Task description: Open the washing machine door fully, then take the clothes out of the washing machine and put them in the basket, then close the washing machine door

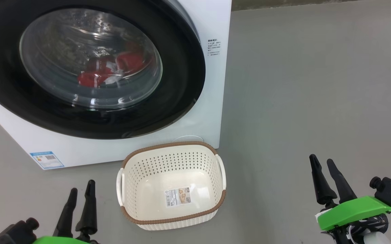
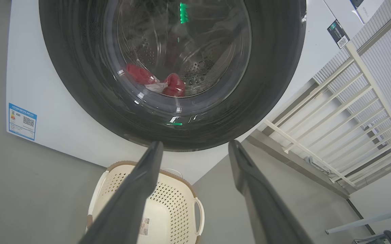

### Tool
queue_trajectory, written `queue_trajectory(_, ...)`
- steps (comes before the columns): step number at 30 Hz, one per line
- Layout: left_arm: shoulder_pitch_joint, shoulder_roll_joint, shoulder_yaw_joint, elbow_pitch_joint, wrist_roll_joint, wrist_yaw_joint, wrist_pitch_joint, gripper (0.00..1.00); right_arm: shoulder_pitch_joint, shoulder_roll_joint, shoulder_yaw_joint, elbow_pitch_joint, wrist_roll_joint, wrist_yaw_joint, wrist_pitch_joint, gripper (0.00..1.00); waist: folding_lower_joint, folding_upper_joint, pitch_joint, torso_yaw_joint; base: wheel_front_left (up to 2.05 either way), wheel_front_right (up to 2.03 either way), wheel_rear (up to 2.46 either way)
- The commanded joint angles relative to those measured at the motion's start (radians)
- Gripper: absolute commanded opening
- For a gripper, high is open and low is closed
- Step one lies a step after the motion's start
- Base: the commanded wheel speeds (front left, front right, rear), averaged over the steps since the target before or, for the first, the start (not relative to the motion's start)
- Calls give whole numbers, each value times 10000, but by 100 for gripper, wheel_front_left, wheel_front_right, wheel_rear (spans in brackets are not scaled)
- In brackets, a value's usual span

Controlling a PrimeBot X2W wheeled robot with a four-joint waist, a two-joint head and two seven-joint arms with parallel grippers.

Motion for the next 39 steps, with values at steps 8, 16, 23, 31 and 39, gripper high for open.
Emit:
queue_trajectory(8,-516,85,262,-472,1126,-55,-321,100,-537,-118,246,-459,-1092,-2,-347,100,-1,0,112,-41,0,0,0)
queue_trajectory(16,-500,93,291,-601,1980,-59,-558,100,-578,-129,356,-555,-2031,-2,-582,100,-1,0,129,-63,0,0,0)
queue_trajectory(23,-467,103,304,-782,2803,-64,-765,100,-618,-149,485,-653,-2896,-2,-788,100,-1,0,154,-52,0,0,0)
queue_trajectory(31,-417,117,324,-896,3722,-68,-1002,100,-620,-187,637,-745,-3889,-3,-1023,100,-1,0,41,-53,0,0,0)
queue_trajectory(39,-372,130,302,-975,4521,-72,-1209,100,-594,-203,756,-802,-4709,-3,-1228,100,-1,0,-54,-46,0,0,0)
